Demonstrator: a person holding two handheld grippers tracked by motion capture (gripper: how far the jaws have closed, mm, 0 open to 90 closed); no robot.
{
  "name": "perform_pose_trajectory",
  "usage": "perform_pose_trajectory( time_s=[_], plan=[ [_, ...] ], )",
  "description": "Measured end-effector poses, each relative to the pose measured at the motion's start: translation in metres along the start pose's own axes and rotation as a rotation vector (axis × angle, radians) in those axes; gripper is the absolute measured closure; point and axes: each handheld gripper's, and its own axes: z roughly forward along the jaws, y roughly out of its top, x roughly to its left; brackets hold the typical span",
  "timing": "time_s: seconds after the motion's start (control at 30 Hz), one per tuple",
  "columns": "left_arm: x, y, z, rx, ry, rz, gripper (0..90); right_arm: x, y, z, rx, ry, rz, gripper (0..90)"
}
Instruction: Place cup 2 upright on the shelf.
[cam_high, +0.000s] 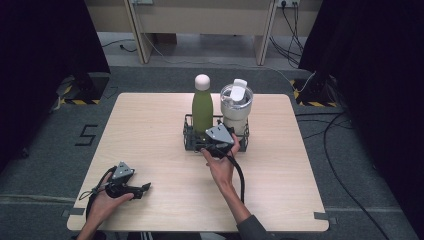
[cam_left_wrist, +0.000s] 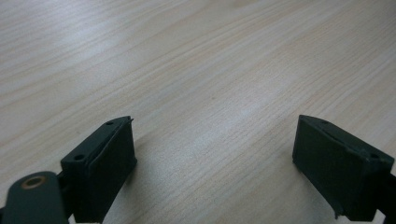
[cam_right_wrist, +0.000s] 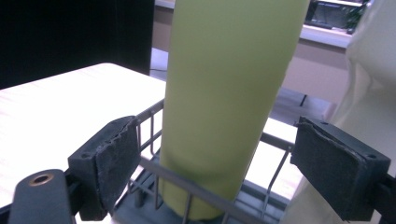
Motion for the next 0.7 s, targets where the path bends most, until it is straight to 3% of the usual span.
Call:
perform_pose_trajectory(
  time_s=[0.7],
  plan=[
    [0.0,0.0,0.0,0.0,0.001,0.0,11.9,-0.002,-0.006,-0.036,-0.018,0.086,-0.029,15.0]
  ],
)
